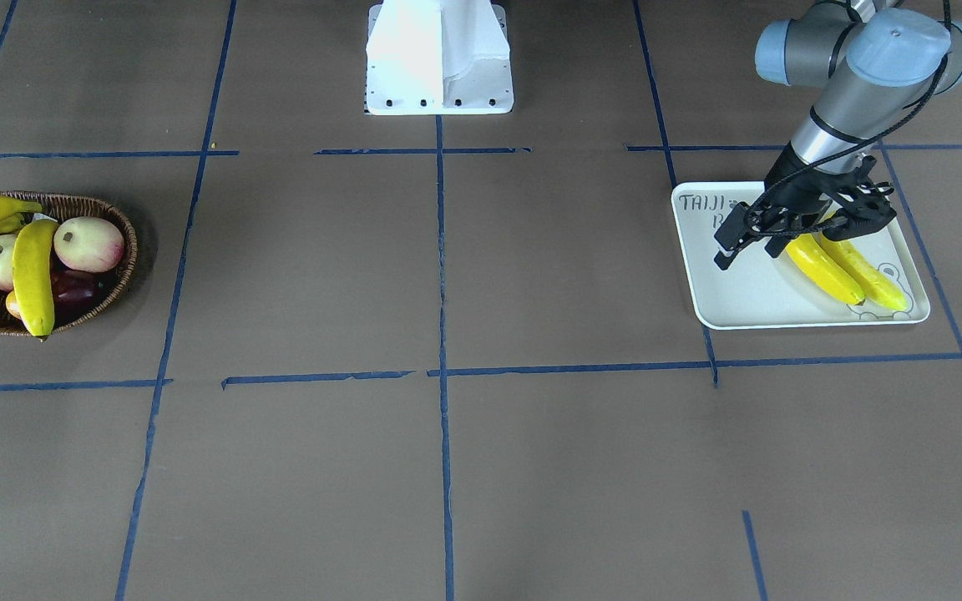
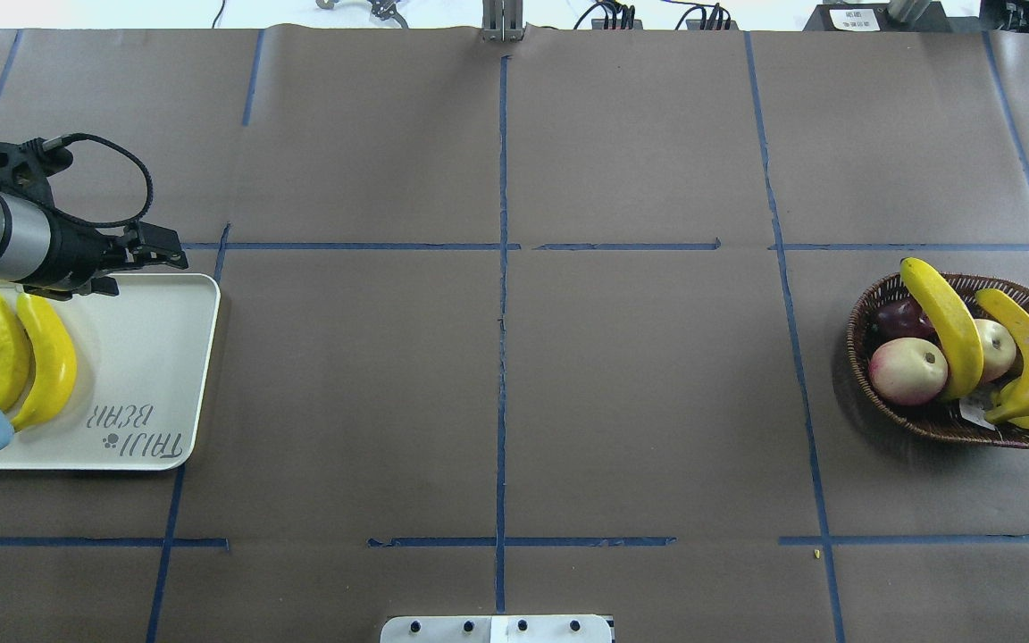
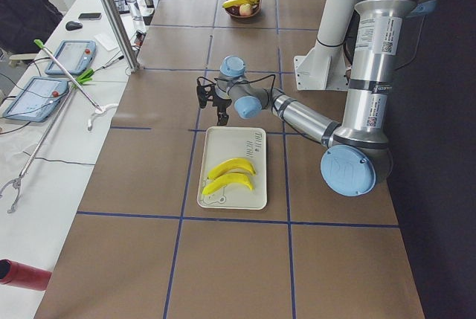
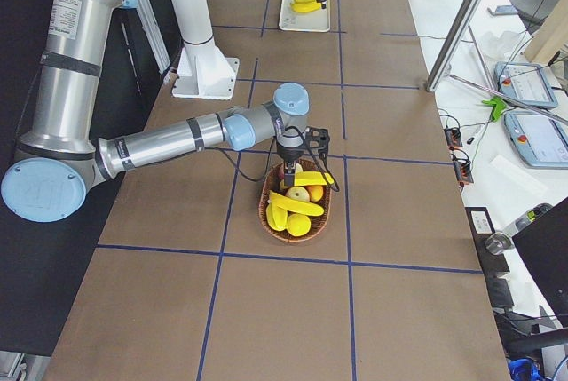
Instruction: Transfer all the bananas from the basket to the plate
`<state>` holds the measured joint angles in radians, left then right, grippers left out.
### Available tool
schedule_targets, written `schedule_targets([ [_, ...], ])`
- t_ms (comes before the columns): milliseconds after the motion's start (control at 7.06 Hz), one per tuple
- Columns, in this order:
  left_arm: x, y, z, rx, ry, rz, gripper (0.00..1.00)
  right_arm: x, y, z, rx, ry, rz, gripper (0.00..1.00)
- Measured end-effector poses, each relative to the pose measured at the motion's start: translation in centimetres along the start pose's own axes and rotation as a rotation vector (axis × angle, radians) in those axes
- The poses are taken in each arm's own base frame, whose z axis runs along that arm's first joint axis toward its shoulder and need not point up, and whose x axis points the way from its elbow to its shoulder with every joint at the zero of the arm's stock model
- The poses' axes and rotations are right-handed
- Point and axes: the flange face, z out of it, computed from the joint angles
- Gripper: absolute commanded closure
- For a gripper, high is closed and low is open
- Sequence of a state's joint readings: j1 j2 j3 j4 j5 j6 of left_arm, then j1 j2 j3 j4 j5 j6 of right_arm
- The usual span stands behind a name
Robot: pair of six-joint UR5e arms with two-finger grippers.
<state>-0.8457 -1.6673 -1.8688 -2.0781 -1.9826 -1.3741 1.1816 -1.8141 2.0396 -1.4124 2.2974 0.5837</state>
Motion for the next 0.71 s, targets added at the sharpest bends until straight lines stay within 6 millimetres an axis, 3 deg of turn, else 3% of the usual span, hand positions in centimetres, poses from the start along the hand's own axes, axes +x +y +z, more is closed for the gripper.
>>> schedule_targets([
  [425,1.7,0.9,0.3,-0.012,0.017,-0.026,0.00,5.3,1.3,3.9,0.105,-0.130,0.256,0.00],
  [709,1.8,1.0,0.4,-0.014,0.018,-0.027,0.00,7.0,1.7,5.7,0.142,-0.237,0.360,0.00],
])
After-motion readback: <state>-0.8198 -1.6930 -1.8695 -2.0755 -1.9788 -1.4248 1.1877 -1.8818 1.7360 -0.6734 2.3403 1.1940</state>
